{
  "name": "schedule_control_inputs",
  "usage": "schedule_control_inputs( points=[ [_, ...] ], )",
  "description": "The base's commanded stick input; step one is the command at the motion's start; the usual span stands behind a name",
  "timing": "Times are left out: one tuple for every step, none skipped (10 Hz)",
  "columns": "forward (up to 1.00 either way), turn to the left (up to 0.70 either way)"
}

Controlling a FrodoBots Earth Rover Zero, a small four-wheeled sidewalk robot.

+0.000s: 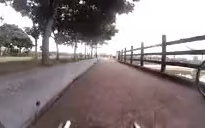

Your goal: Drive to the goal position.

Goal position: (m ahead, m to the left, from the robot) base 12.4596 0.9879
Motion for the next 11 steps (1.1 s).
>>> schedule_control_inputs(
  points=[
    [0.70,0.07],
    [0.70,0.07],
    [0.70,0.07],
    [0.70,0.16],
    [0.70,0.38],
    [0.70,0.16],
    [0.70,0.07],
    [0.70,0.07],
    [0.70,0.07],
    [0.70,0.07],
    [0.70,0.07]
  ],
)
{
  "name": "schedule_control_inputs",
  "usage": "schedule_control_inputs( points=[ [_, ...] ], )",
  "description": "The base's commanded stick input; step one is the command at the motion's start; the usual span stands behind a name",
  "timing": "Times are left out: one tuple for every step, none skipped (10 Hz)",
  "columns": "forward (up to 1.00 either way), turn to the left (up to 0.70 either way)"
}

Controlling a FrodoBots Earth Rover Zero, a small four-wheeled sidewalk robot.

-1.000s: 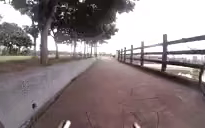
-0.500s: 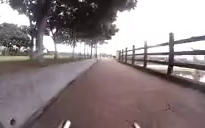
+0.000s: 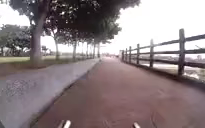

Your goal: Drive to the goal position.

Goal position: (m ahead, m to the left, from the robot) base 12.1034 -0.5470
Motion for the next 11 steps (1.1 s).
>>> schedule_control_inputs(
  points=[
    [0.70,0.07],
    [0.70,0.07],
    [0.70,0.07],
    [0.70,0.07],
    [0.70,0.07],
    [0.70,0.07],
    [0.70,0.07],
    [0.70,0.07],
    [0.70,0.07],
    [0.70,0.07],
    [0.70,0.07]
  ],
)
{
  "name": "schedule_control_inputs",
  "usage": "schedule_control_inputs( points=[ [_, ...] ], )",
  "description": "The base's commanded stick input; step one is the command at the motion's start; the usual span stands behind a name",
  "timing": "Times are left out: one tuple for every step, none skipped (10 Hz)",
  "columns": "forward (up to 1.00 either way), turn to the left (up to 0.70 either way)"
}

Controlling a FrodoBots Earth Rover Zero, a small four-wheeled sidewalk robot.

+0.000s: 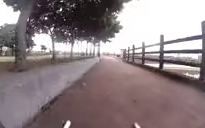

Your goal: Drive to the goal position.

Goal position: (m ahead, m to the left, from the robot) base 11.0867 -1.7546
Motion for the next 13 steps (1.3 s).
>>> schedule_control_inputs(
  points=[
    [0.70,0.07],
    [0.70,0.07],
    [0.70,0.07],
    [0.70,0.07],
    [0.70,0.07],
    [0.70,0.07],
    [0.70,0.07],
    [0.70,0.07],
    [0.70,0.07],
    [0.70,0.07],
    [0.70,0.07],
    [0.70,0.07],
    [0.70,0.07]
  ],
)
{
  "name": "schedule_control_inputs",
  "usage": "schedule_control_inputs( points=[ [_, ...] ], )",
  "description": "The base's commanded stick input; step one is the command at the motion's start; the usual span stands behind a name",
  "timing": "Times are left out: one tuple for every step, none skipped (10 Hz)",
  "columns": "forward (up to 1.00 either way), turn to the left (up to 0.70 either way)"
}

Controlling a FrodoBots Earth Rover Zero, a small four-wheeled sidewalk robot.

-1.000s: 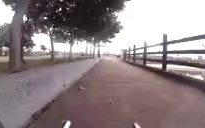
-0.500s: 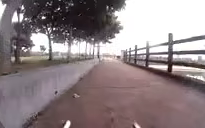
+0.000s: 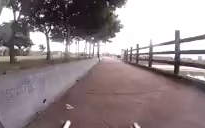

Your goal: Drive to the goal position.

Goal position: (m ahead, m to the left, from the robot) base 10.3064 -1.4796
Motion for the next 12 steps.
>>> schedule_control_inputs(
  points=[
    [0.70,0.07],
    [0.70,0.07],
    [0.70,0.07],
    [0.70,0.07],
    [0.70,0.07],
    [0.70,0.07],
    [0.70,0.07],
    [0.70,0.07],
    [0.70,0.07],
    [0.70,0.07],
    [0.70,0.07],
    [0.70,0.07]
  ],
)
